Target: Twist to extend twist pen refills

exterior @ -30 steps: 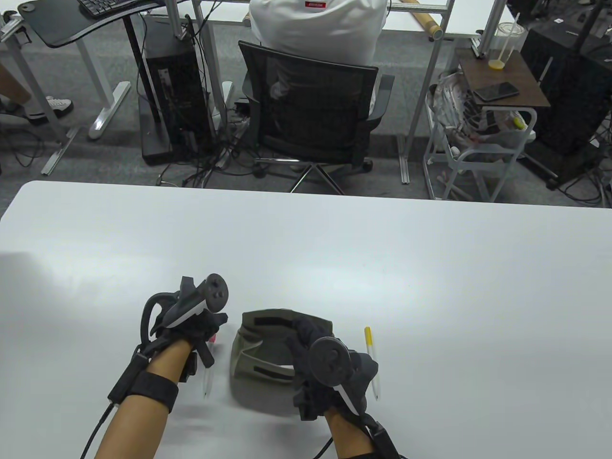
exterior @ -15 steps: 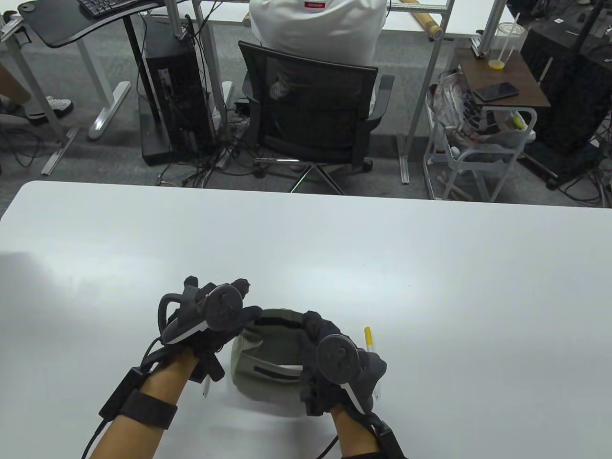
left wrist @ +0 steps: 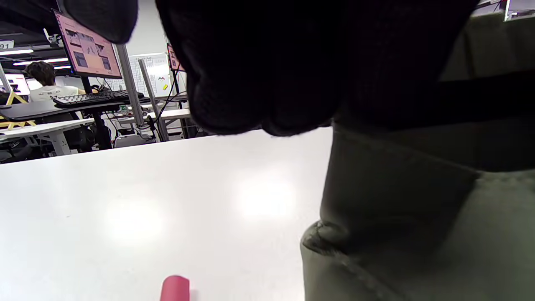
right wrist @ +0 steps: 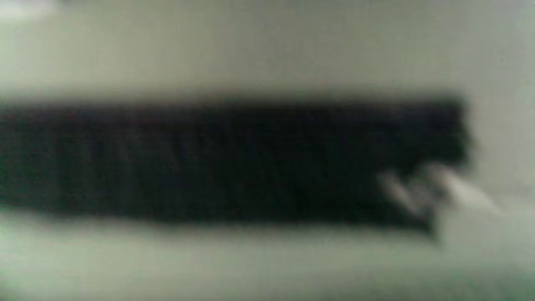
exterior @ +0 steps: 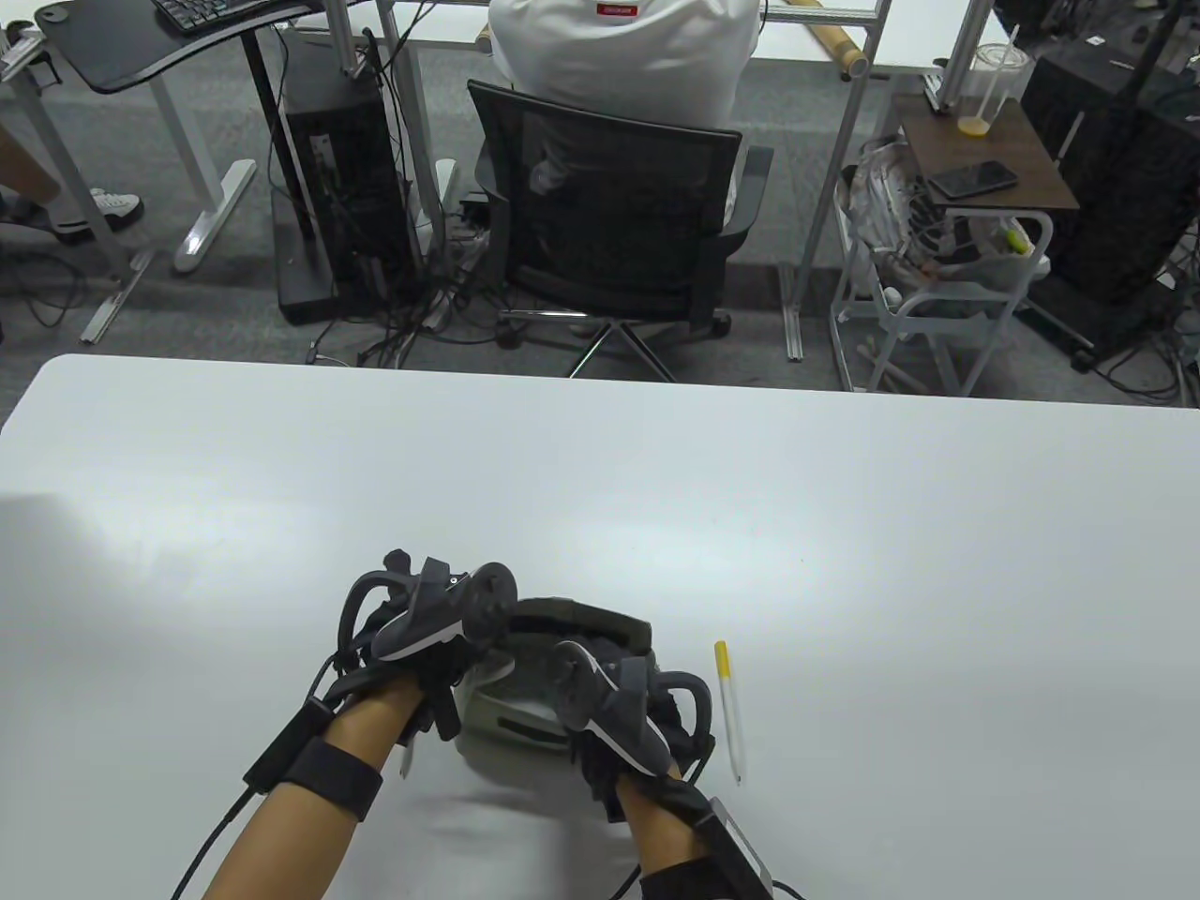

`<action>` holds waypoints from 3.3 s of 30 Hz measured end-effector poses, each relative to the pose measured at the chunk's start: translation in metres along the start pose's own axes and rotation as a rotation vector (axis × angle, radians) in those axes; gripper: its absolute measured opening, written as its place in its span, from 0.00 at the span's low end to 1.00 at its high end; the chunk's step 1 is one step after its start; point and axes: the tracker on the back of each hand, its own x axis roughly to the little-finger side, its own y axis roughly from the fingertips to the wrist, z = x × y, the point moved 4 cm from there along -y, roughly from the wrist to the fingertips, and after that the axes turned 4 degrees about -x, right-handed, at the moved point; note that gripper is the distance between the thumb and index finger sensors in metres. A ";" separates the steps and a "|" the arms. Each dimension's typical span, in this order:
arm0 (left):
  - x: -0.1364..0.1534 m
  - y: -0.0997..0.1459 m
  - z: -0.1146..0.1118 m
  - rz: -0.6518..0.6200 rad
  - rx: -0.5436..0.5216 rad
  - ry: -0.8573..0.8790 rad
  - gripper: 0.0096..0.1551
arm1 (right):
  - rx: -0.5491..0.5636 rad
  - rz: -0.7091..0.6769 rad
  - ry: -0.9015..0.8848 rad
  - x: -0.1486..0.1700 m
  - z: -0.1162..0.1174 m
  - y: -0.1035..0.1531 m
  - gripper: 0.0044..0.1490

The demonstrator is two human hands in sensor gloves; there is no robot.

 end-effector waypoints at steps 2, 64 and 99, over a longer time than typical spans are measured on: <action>0.000 0.000 0.000 0.002 -0.008 -0.005 0.25 | -0.139 -0.022 0.070 -0.005 0.019 0.000 0.38; -0.002 0.049 0.130 -0.036 -0.346 0.478 0.38 | 0.360 -0.028 -0.619 0.041 -0.066 0.042 0.29; -0.051 0.058 0.140 -0.216 -0.441 0.429 0.24 | 0.340 -0.027 -0.578 0.032 -0.061 0.042 0.28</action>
